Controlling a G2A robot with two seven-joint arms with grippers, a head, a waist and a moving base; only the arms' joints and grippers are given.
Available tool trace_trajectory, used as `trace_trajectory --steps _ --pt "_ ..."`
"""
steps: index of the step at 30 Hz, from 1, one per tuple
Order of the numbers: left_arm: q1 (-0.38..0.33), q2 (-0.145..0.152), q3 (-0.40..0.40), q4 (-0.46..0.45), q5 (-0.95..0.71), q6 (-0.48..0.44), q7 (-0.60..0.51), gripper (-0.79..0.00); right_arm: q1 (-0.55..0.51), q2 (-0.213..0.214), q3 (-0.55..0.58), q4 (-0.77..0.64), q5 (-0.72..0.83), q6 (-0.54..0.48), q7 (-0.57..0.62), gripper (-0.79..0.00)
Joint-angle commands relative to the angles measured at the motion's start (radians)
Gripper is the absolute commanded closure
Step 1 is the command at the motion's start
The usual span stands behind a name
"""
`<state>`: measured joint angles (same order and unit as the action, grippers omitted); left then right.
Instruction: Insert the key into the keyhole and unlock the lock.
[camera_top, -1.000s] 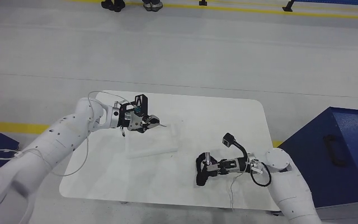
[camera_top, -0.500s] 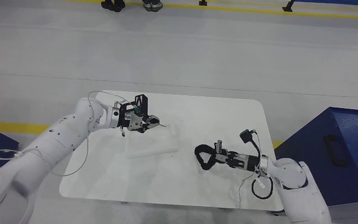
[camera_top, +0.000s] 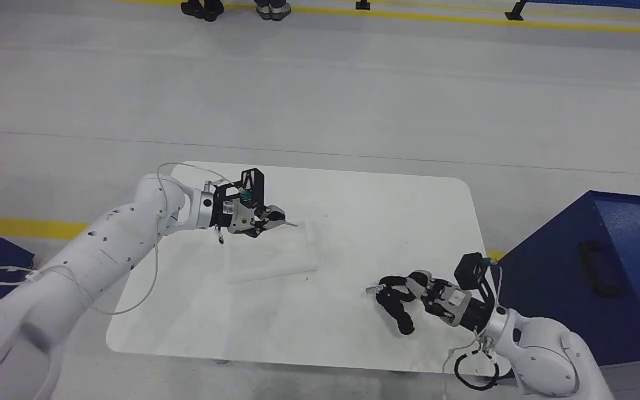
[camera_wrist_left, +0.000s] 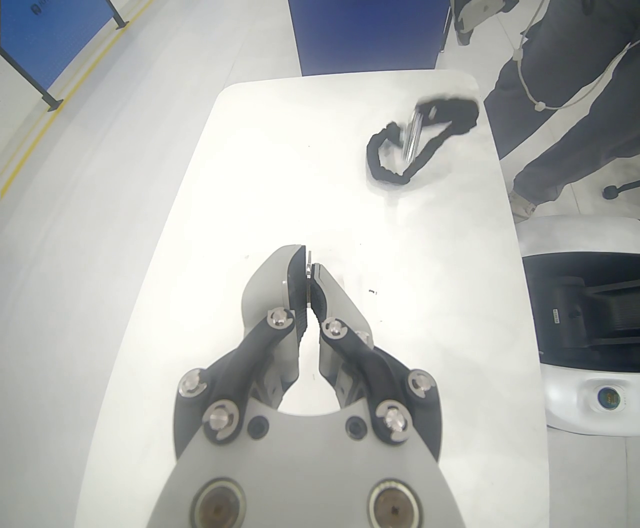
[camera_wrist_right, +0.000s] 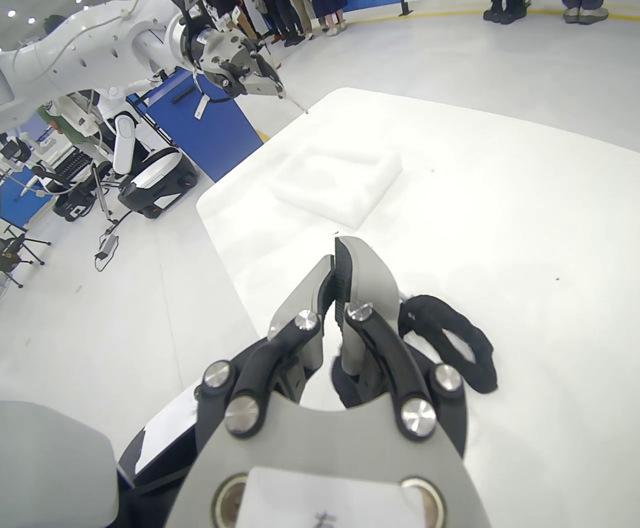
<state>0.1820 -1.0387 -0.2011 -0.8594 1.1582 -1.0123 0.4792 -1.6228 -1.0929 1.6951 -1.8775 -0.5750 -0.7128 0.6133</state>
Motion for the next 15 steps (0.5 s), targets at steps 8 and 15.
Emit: trace_trajectory --steps 8,15 --pt "0.000 0.000 0.000 0.000 0.000 0.000 0.000 0.000 0.038 0.006 -0.015 0.006 -0.158 0.082 -0.008 0.000" --pt "0.000 0.000 0.000 0.000 0.000 0.000 0.000 0.000 0.017 0.010 -0.019 -0.069 -0.344 0.075 -0.028 -0.785"
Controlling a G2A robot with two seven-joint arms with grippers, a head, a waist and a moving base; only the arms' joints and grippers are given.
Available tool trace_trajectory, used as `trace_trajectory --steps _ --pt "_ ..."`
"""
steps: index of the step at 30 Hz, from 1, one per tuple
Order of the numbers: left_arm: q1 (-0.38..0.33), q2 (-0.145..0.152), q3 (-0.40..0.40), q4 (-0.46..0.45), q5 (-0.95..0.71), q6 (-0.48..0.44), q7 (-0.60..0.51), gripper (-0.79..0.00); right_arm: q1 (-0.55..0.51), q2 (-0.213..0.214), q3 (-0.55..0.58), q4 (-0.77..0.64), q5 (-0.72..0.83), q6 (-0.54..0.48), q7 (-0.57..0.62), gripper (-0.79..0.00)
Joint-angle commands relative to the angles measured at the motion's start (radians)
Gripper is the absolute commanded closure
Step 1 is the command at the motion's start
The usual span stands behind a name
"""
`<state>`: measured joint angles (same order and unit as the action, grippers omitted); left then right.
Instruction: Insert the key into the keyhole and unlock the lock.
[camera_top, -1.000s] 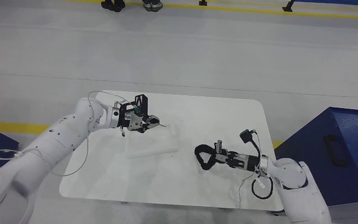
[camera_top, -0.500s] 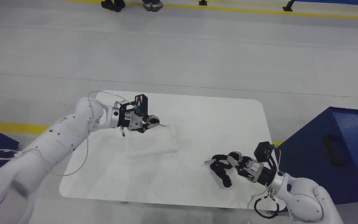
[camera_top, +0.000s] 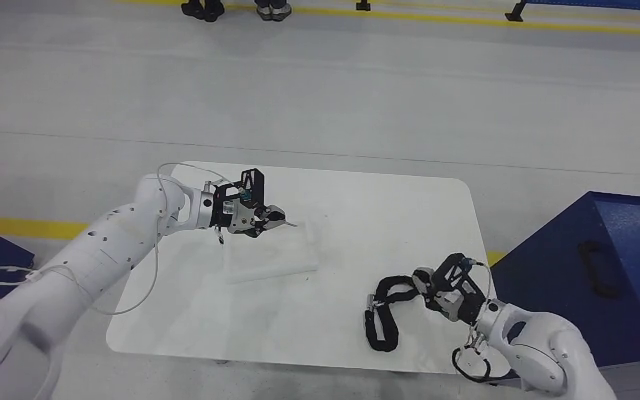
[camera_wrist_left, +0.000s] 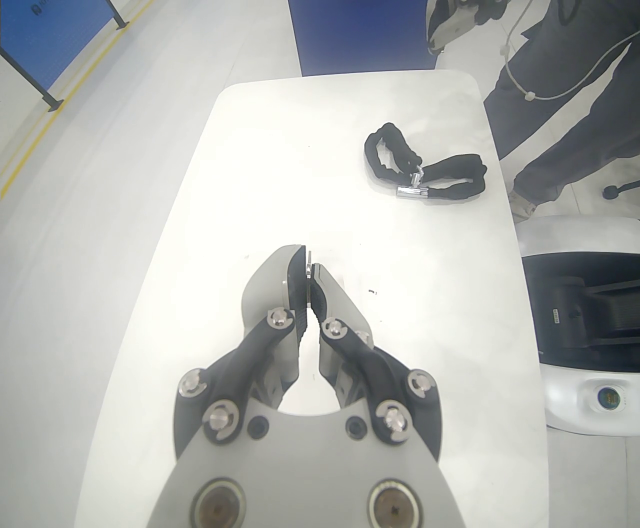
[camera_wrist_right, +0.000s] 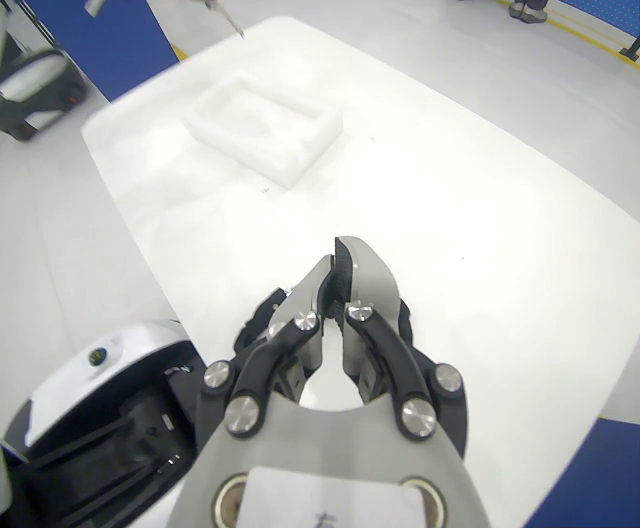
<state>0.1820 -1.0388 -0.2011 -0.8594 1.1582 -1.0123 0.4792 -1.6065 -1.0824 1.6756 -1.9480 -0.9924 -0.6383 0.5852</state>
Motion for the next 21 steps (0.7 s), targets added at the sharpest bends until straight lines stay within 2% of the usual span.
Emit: trace_trajectory --steps 1,5,10,17,21 --pt "0.000 0.000 0.000 0.000 0.000 0.000 0.000 0.000 0.000 0.000 0.000 0.001 0.073 0.000 0.000 -0.785" --pt "0.000 0.000 0.000 0.000 0.000 0.000 0.000 0.000 0.023 0.010 -0.030 0.042 0.066 -0.108 0.071 -0.785" --pt "0.000 0.000 0.000 0.000 0.000 0.000 0.000 0.000 0.116 0.017 -0.108 0.110 0.024 -0.119 0.192 -0.785" --pt "0.000 0.000 0.000 0.000 0.000 0.000 0.000 0.000 0.211 0.013 -0.258 0.186 -0.170 -0.120 0.175 -0.785" --pt "0.000 0.000 0.000 0.000 0.000 0.000 0.000 0.000 0.243 0.008 -0.330 0.227 -0.295 -0.076 0.156 -0.785"
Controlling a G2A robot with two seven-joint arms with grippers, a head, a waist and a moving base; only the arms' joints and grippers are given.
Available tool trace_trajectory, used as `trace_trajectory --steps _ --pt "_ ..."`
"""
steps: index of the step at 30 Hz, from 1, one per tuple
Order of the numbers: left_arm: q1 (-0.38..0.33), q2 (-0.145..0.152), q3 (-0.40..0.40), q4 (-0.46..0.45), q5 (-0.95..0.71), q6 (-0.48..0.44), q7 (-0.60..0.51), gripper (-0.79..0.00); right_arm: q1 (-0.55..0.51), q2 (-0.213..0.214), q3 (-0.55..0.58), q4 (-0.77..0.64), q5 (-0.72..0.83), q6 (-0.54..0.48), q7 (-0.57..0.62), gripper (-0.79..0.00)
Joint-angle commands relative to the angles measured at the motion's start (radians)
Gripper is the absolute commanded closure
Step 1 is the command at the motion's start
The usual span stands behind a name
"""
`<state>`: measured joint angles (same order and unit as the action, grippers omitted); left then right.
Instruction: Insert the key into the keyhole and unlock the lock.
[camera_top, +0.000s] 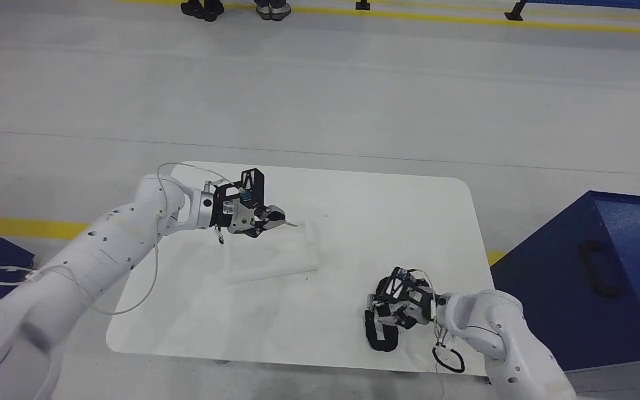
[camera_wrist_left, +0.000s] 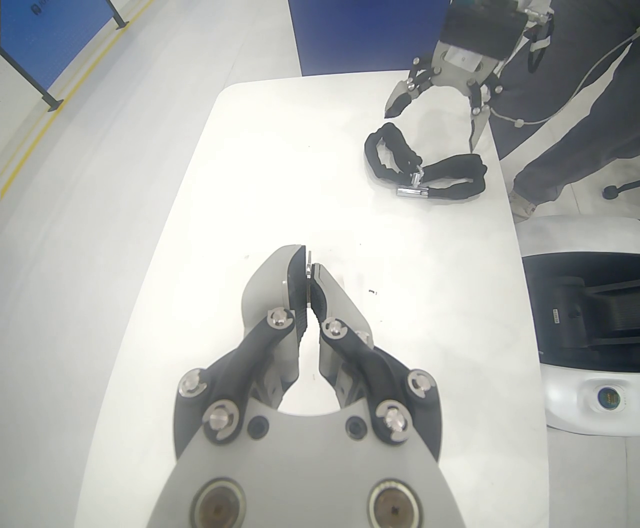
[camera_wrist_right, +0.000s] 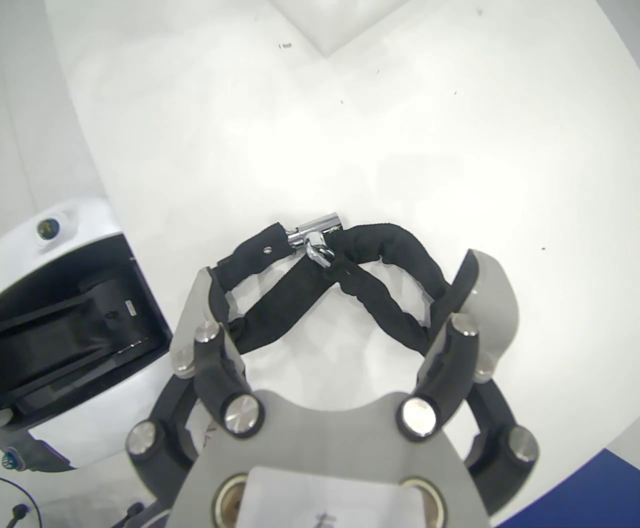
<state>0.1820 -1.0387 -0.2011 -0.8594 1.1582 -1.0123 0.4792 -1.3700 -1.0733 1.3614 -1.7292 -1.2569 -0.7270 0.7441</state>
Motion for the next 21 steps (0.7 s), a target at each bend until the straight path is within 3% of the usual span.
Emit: trace_trajectory --steps 1,2,4,5,12,21 --pt "0.000 0.000 0.000 0.000 0.000 0.000 0.000 0.000 0.013 -0.002 -0.029 0.018 -0.048 0.023 -0.011 -0.785" --pt "0.000 0.000 0.000 0.000 0.000 0.000 0.000 0.000 0.019 -0.003 -0.041 0.028 -0.058 0.030 -0.017 -0.785" --pt "0.000 0.000 0.000 0.000 0.000 0.000 0.000 0.000 0.031 -0.006 -0.060 0.050 -0.077 0.052 -0.018 -0.714" --pt "0.000 0.000 0.000 0.000 0.000 0.000 0.000 0.000 0.037 -0.007 -0.071 0.060 -0.091 0.069 -0.015 -0.520" --pt "0.000 0.000 0.000 0.000 0.000 0.000 0.000 0.000 0.079 -0.018 -0.132 0.118 -0.098 0.121 -0.010 -0.391" --pt "0.000 0.000 0.000 0.000 0.000 0.000 0.000 0.000 0.124 -0.027 -0.185 0.181 -0.082 0.145 0.030 -0.376"
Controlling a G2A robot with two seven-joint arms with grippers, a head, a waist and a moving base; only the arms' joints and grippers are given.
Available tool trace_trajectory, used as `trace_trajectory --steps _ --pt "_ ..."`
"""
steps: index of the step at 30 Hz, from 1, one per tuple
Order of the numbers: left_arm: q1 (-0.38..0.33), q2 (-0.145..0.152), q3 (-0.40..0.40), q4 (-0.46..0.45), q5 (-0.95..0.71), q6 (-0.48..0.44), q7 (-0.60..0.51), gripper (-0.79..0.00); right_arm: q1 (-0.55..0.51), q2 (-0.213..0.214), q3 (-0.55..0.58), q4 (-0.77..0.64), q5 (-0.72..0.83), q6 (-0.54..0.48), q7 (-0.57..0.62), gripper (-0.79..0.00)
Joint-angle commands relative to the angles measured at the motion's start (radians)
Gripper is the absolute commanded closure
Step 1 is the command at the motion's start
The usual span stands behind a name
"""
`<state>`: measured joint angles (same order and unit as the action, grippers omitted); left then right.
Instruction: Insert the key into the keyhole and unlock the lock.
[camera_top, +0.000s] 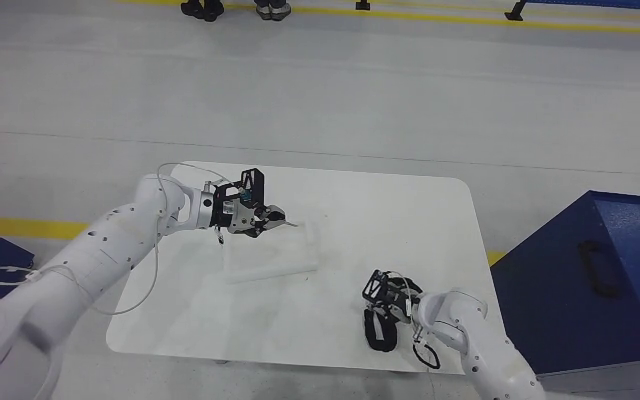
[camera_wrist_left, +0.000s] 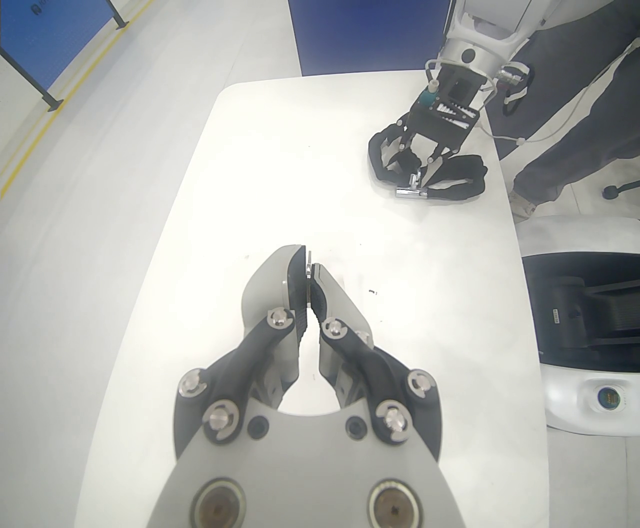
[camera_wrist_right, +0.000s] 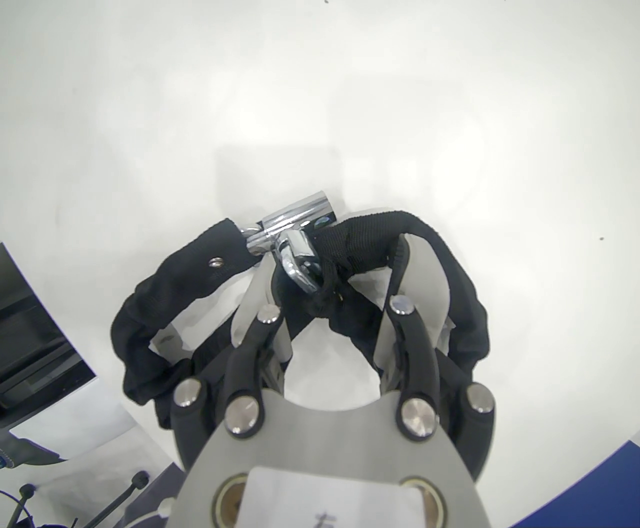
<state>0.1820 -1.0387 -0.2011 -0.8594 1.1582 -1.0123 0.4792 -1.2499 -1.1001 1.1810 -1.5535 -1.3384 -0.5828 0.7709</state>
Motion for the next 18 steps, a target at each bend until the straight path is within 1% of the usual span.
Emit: trace_trajectory --steps 1,2,3,4,5,12,18 --pt "0.000 0.000 0.000 0.000 0.000 0.000 0.000 0.000 0.008 -0.001 -0.007 0.011 0.001 0.002 0.004 -0.366" --pt "0.000 0.000 0.000 0.000 0.000 0.000 0.000 0.000 0.011 -0.002 -0.010 0.015 0.003 0.003 0.005 -0.348" --pt "0.000 0.000 0.000 0.000 0.000 0.000 0.000 0.000 0.013 -0.002 -0.012 0.021 0.006 0.004 0.008 -0.292" --pt "0.000 0.000 0.000 0.000 0.000 0.000 0.000 0.000 0.016 -0.002 -0.013 0.025 0.008 0.004 0.009 -0.092" --pt "0.000 0.000 0.000 0.000 0.000 0.000 0.000 0.000 0.019 -0.002 -0.015 0.029 0.009 0.004 0.008 0.000" --pt "0.000 0.000 0.000 0.000 0.000 0.000 0.000 0.000 0.020 0.000 -0.015 0.040 -0.001 0.007 -0.022 0.000" --pt "0.000 0.000 0.000 0.000 0.000 0.000 0.000 0.000 -0.005 0.008 0.012 0.026 -0.024 0.015 -0.086 0.000"
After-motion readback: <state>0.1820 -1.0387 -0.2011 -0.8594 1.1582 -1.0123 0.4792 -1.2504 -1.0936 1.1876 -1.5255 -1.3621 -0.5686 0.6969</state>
